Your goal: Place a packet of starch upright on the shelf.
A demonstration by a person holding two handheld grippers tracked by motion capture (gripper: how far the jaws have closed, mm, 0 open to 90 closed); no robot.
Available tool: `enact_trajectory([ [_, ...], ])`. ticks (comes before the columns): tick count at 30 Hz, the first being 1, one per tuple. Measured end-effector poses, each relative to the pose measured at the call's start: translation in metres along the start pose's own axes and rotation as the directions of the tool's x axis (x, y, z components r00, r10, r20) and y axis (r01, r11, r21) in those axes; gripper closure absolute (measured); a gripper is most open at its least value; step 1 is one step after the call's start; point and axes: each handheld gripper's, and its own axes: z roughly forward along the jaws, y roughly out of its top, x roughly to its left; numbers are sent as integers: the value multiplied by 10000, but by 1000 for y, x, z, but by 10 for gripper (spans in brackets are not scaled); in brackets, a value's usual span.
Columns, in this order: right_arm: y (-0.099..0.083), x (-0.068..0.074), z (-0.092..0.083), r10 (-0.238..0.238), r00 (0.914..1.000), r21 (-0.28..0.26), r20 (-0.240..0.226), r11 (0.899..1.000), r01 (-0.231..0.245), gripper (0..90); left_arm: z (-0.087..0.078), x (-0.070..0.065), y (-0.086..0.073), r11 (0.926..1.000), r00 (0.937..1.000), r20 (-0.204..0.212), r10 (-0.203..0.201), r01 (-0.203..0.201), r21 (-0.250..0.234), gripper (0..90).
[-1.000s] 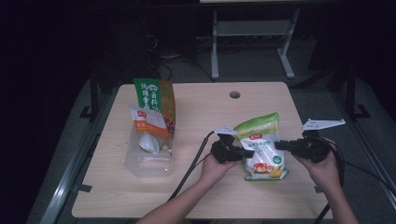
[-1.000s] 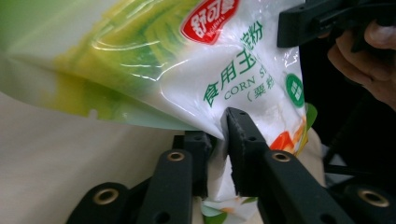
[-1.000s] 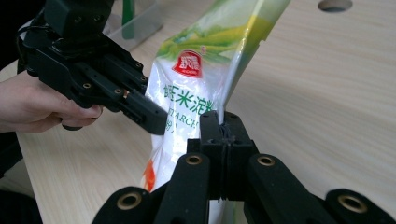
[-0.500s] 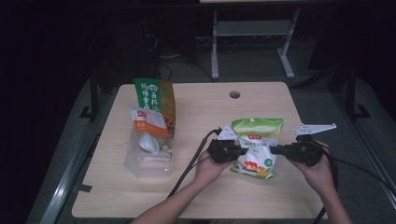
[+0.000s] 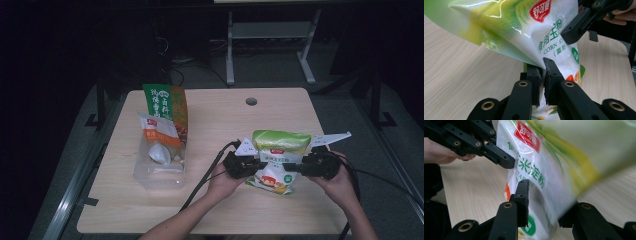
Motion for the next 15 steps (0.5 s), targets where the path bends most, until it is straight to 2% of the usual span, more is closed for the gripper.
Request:
enact_trajectory([
  [2,2,2,4,-120,9999,92,51,9999,120,670,0,0,0,10000,10000,-7,44,-44,46,845],
  [7,4,7,7,-175,9996,246,209,9996,170,788,-2,3,-2,9998,9997,53,-220,220,9,834],
  [10,4,8,7,-56,9997,248,255,9997,49,849,-5,3,-2,9994,9995,24,-329,329,-41,789],
  [15,3,10,6,43,9993,213,360,9998,-50,861,-13,4,-5,9996,9997,-72,-245,247,162,692],
])
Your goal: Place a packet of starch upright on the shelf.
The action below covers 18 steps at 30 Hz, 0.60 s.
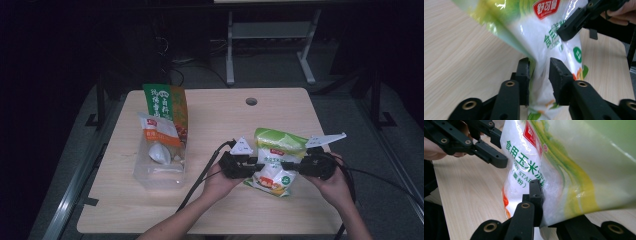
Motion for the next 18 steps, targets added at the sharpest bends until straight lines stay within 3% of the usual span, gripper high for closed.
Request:
enact_trajectory([
  [13,3,6,-3,117,9999,-452,76,9989,-113,866,-20,2,-17,9998,9999,-113,93,-91,165,532],
  [18,10,12,-4,-43,9998,-412,193,9991,51,867,-29,-1,-22,9997,9997,-190,147,-144,177,498],
])
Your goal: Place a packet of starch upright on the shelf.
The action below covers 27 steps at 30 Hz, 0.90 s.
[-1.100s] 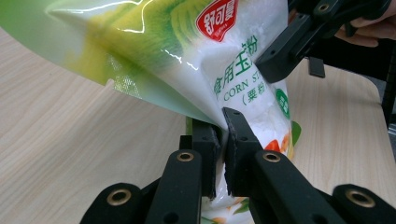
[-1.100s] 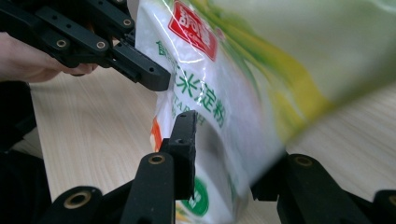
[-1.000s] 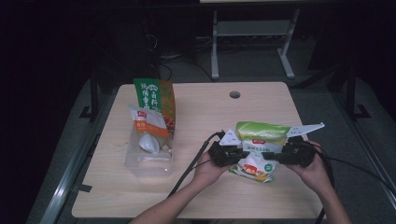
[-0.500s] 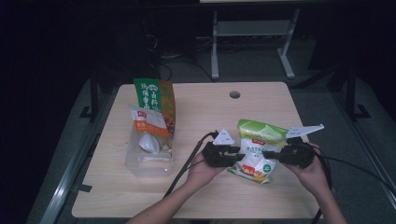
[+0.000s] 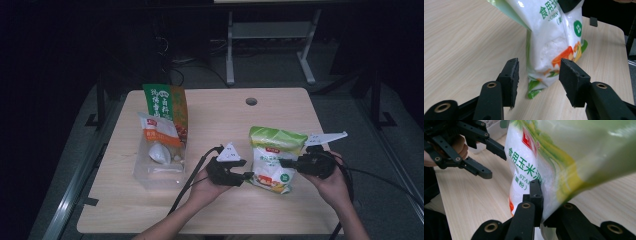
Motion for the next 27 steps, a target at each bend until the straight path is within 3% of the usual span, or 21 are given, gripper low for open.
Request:
enact_trajectory([
  [12,17,9,1,-76,9997,119,219,9999,73,868,-21,-5,-15,9999,10000,30,51,-50,-160,382],
  [17,25,13,3,-153,9995,172,280,9997,148,869,-31,-10,-21,9995,9997,-25,232,-232,-204,373],
  [27,48,25,9,-338,9991,299,251,9990,330,869,-48,-20,-36,9990,9997,-73,215,-218,-397,347],
])
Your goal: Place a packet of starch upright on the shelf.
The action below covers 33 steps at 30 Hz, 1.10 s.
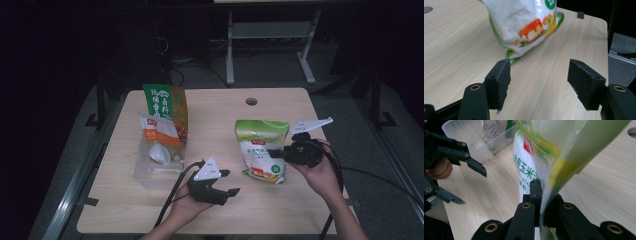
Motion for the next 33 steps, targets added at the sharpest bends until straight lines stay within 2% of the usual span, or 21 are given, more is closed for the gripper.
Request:
enact_trajectory([
  [4,10,5,4,-65,9999,10,-125,10000,65,869,-4,-2,-6,10000,10000,-31,-80,80,-17,328],
  [6,15,7,6,-138,9997,0,-178,9999,138,869,-6,-4,-9,10000,10000,-75,-58,58,-39,326],
  [7,18,8,7,-239,9995,-3,-197,9997,239,869,-8,-4,-10,9999,10000,-96,25,-24,122,323],
  [12,31,15,12,-406,9987,-31,-298,9992,405,869,-13,-6,-15,10000,9999,-153,80,-79,42,313],
  [15,39,18,15,-498,9977,-39,-454,9988,497,869,-15,-8,-19,10000,10000,-83,-47,47,83,300],
  [22,54,27,23,-687,9959,-107,-591,9976,682,869,-21,-11,-23,9997,9999,-76,116,-114,231,289],
  [25,61,29,28,-749,9947,-160,-701,9971,739,869,-23,-12,-25,9999,10000,-84,-23,24,131,284],
  [28,67,31,33,-755,9937,-154,-829,9971,745,869,-24,-11,-27,9998,9998,-136,167,-165,120,284],
  [33,77,37,40,-911,9919,-144,-884,9958,901,870,-26,-11,-29,9999,9998,-166,94,-93,70,284],
])
